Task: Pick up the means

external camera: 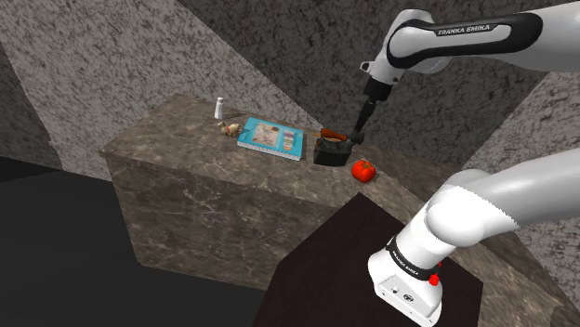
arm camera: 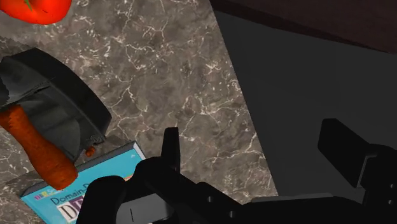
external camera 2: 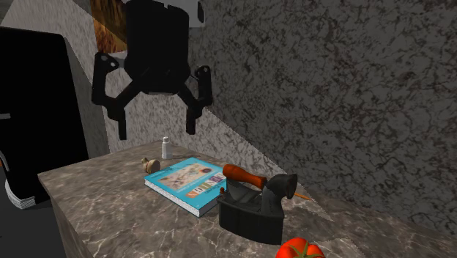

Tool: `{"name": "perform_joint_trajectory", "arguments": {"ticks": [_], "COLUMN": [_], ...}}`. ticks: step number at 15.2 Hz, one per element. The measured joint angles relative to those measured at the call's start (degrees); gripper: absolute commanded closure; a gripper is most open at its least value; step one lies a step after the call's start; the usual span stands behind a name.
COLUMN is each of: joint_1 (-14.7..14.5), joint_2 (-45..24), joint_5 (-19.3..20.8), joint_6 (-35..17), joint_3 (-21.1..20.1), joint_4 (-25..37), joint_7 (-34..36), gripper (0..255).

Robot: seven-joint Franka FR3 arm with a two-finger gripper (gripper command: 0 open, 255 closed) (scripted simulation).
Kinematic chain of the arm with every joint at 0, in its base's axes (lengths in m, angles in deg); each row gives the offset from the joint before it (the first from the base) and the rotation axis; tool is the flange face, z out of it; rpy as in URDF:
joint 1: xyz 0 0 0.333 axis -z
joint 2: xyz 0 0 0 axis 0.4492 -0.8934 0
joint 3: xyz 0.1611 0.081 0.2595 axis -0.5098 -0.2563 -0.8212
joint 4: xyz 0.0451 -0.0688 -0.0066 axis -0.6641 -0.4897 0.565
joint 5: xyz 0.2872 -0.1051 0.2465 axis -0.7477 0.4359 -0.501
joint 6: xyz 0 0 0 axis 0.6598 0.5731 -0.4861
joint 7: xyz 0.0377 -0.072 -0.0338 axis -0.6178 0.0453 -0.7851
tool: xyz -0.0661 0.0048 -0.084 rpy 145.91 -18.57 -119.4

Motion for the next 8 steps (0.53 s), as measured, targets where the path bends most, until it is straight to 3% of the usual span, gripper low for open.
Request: {"name": "perform_joint_trajectory", "arguments": {"ticks": [8], "joint_1": [-1.2], "joint_2": [-15.4], "joint_5": [-0.7], "joint_6": [-12.1], "joint_3": [9.3], "joint_4": [5.1], "joint_7": [-15.7], "gripper": [0]}}
